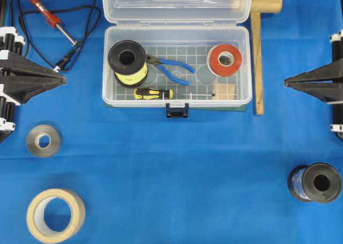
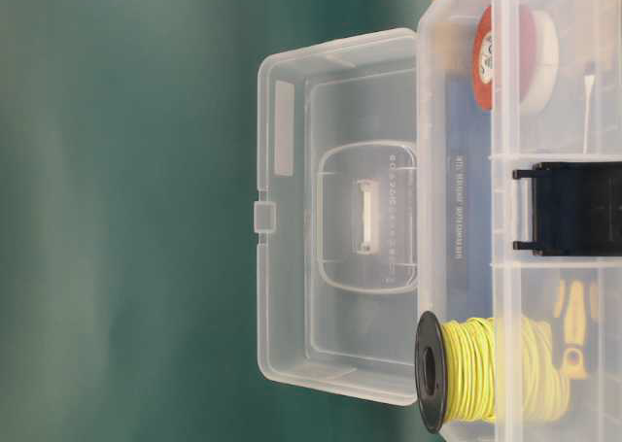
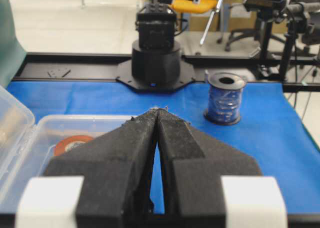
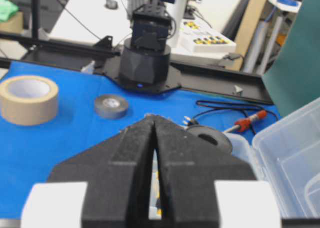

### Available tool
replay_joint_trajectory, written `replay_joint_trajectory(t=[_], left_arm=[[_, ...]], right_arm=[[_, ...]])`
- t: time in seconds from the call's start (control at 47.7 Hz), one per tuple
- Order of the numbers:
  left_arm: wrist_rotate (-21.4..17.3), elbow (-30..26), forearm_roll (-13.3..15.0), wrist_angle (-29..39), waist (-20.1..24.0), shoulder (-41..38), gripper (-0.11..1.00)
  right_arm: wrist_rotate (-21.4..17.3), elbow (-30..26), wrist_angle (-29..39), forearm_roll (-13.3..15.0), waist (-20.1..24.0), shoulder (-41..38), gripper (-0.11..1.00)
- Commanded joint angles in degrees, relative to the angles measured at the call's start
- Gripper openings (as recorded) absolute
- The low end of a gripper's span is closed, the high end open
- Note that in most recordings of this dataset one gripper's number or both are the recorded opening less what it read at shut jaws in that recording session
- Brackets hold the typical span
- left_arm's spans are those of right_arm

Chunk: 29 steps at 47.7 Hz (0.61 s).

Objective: Pick the nipper from the toolbox among several items.
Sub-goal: 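Move the right gripper over the toolbox toward the blue-handled pliers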

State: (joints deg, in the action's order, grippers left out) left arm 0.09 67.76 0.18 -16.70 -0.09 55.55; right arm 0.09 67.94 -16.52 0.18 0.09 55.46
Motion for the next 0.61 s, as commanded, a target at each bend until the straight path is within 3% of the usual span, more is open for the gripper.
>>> replay_joint_trajectory(t=[0.0, 0.105, 0.314, 0.587], left_arm=[[-0.3, -1.4, 1.8, -0.3, 0.0, -0.4, 0.0], [-0.4, -1.5, 1.8, -0.3, 0.0, -0.5, 0.0], [-0.4, -1.4, 1.8, -0.4, 0.0, -0.7, 0.0], [-0.3, -1.4, 1.8, -1.0, 0.0, -1.1, 0.0]], right_arm=[[-0.2, -1.7, -0.2, -0.1, -0.3, -0.6, 0.0], [-0.7, -2.5, 3.0, -0.3, -1.5, -1.1, 0.0], [-1.5, -8.1, 12.0, -0.9, -8.2, -4.9, 0.0], [-0.9, -19.8, 23.3, 0.0, -13.2, -19.2, 0.0]])
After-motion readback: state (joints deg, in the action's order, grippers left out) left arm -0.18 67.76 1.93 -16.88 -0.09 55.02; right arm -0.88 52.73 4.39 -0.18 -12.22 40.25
